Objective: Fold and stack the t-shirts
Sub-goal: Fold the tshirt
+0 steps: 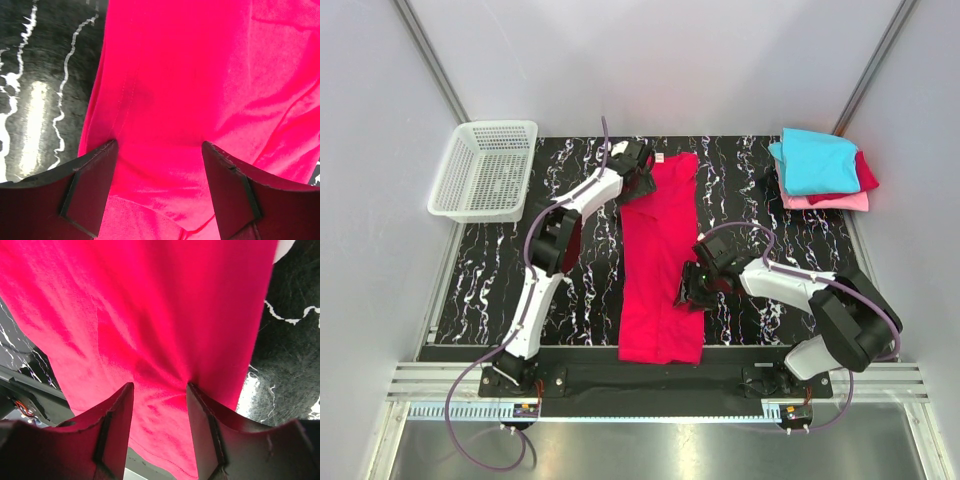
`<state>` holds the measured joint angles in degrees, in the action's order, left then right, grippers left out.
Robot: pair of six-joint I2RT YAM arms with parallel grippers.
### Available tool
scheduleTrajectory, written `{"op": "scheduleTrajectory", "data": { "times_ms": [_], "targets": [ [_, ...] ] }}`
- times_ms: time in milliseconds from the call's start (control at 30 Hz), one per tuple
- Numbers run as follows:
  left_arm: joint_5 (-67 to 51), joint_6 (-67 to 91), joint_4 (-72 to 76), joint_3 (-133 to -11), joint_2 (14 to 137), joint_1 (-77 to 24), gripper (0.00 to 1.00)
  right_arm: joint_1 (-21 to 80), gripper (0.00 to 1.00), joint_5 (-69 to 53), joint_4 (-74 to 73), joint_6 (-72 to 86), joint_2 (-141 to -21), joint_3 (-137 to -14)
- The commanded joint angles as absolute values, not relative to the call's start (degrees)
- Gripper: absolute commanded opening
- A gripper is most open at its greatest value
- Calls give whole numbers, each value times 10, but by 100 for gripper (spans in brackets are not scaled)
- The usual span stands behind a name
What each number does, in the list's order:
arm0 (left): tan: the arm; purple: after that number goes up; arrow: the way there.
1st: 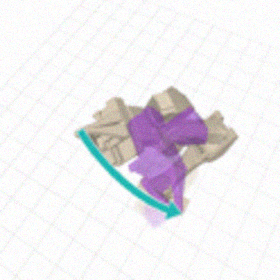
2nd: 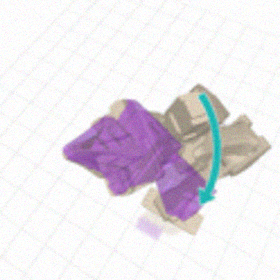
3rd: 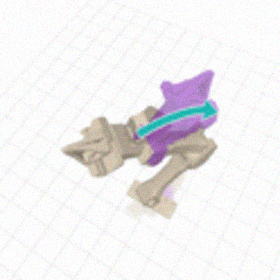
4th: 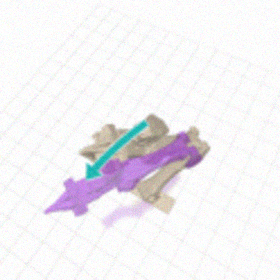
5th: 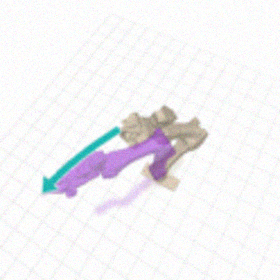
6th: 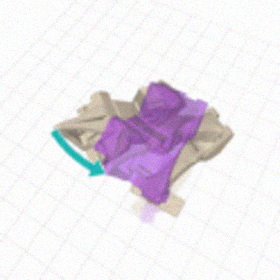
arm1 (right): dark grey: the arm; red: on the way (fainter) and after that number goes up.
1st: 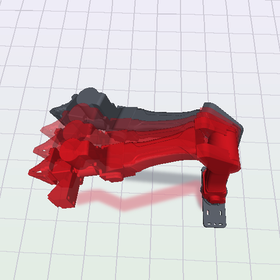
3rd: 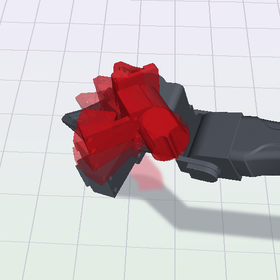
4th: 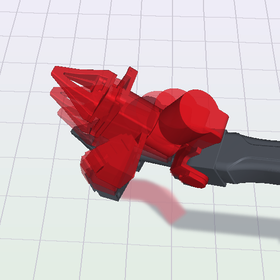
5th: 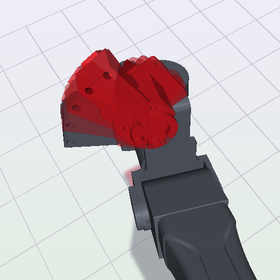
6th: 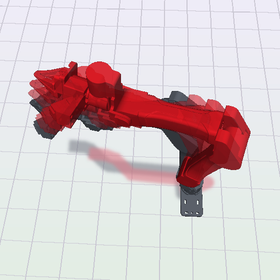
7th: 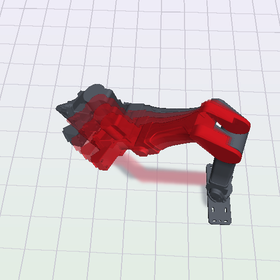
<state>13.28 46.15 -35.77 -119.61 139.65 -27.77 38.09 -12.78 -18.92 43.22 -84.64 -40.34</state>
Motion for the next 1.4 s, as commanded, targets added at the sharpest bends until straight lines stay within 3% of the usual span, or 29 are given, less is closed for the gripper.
{"op": "scheduleTrajectory", "data": {
  "times_ms": [0,233,433,633,967,1367],
  "targets": [
    [146,454,-381,-1207,1393,-263,76,386,54,-98,-245,422,-853,-410],
    [113,430,-334,-1199,1364,-247,78,386,54,-105,-248,414,-815,-417],
    [66,409,-155,-1042,1220,-225,79,386,57,-72,-257,415,-717,-417],
    [83,422,-195,-934,1095,-221,79,386,61,-35,-281,443,-668,-389],
    [-116,551,-69,-462,813,-235,79,386,68,-26,-280,486,-575,-290],
    [-159,557,-91,-236,590,-299,79,387,68,-73,-256,540,-518,-220]
  ]
}}
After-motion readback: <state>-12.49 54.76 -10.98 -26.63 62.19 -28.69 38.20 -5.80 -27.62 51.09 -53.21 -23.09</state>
